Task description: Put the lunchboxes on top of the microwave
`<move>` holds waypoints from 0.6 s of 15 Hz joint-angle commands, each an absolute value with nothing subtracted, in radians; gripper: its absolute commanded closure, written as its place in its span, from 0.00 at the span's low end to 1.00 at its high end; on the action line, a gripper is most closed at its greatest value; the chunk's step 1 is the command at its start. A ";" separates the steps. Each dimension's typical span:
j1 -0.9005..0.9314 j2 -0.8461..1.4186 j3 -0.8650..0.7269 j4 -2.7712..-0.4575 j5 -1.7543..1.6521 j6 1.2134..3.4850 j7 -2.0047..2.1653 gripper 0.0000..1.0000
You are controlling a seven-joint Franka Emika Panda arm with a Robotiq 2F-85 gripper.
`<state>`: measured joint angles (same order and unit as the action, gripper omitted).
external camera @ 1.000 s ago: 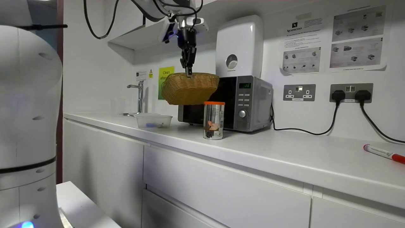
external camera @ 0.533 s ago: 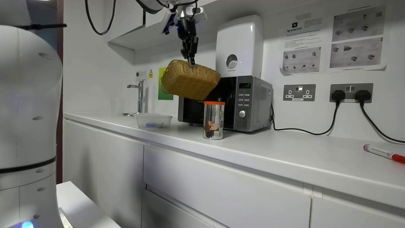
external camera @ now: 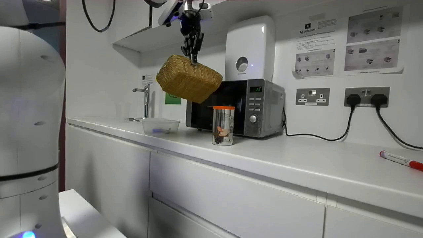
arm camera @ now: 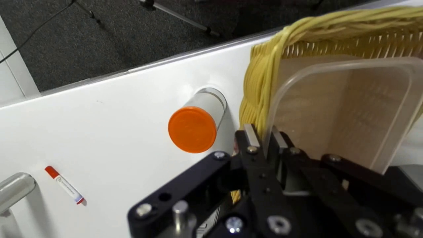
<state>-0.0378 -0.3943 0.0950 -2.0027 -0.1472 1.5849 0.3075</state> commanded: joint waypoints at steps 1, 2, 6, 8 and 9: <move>-0.026 -0.453 0.078 -1.997 -0.156 1.514 0.237 0.97; -0.027 -0.456 0.079 -1.985 -0.161 1.504 0.231 0.97; -0.032 -0.444 0.090 -1.921 -0.180 1.497 0.233 0.97; -0.032 -0.421 0.100 -1.886 -0.195 1.506 0.243 0.97; -0.030 -0.412 0.106 -1.876 -0.201 1.521 0.247 0.97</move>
